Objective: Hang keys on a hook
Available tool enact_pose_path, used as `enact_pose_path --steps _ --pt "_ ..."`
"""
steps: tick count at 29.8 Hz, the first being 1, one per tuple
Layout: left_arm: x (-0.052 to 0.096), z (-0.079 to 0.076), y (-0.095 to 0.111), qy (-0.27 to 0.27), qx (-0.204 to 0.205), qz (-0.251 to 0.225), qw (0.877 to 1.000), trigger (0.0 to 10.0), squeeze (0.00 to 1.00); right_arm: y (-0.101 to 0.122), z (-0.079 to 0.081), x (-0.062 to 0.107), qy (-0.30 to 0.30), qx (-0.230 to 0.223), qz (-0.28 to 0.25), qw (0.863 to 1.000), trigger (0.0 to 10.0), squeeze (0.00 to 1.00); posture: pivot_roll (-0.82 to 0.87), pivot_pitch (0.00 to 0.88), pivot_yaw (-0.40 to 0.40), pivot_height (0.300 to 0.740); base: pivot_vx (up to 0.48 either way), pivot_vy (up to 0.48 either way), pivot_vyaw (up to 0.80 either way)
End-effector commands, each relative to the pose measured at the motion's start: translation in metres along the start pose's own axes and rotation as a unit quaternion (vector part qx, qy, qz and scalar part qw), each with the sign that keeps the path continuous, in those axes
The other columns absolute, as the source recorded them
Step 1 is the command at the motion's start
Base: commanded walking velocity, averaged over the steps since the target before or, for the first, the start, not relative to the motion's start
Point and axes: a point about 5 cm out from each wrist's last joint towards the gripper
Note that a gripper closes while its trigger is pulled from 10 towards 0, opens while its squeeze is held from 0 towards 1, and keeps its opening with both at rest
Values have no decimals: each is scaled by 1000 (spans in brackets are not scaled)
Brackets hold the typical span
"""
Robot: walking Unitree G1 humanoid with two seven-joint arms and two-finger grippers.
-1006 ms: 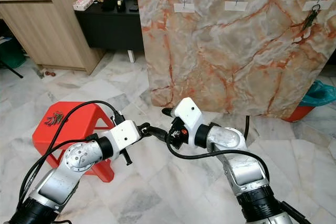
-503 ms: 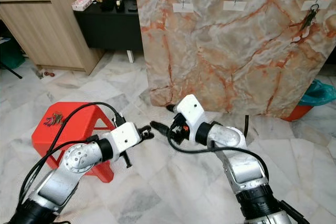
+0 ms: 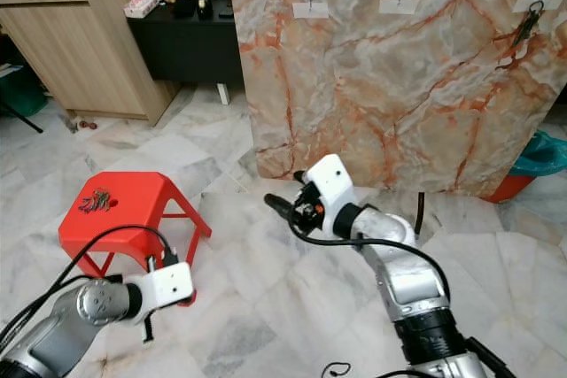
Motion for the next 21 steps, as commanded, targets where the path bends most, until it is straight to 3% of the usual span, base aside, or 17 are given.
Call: enact_pose_path --steps 1,2,9,12,14,15,16,18,21 --pt "-4 -10 -14 -9 31 21 999 10000 0 0 1 -2 0 3 3 1000 10000 0 146 81 66 740 0 0 0" --pt "-7 -15 -19 -12 55 25 998 10000 0 -1 2 -3 2 2 3 1000 10000 0 147 83 64 740 0 0 0" --pt "-15 -32 -38 -18 91 49 994 10000 0 -1 6 -3 9 2 2 1000 10000 0 139 78 65 740 0 0 0" --pt "-16 -33 -39 -13 89 42 995 10000 0 0 7 -3 10 2 0 1000 10000 0 135 80 69 740 0 0 0" --pt "-18 -27 -33 17 98 14 995 10000 0 0 9 -3 11 1 -1 1000 10000 0 138 82 70 740 0 0 0" --pt "-19 -24 -31 30 110 0 993 10000 0 0 10 -4 13 1 -2 1000 10000 0 142 84 71 740 0 0 0" --pt "-23 -22 -32 54 154 -20 986 10000 0 0 12 -5 14 0 -2 1000 10000 0 141 87 73 740 0 0 0" --pt "-28 -25 -40 64 219 -16 974 10000 0 -1 14 -6 16 -2 -2 1000 10000 0 136 93 75 740 0 0 0" --pt "-32 -37 -55 53 283 11 958 10000 0 0 16 -6 19 -3 -3 1000 10000 0 135 103 77 740 0 0 0"
Point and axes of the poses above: a point about 5 cm out from each wrist's last joint towards the gripper, its own x axis pointing back from the gripper into the wrist, its own y axis along the axis of the wrist's last joint, z = x × y, and after that the axes turned 1 degree about x, right-handed
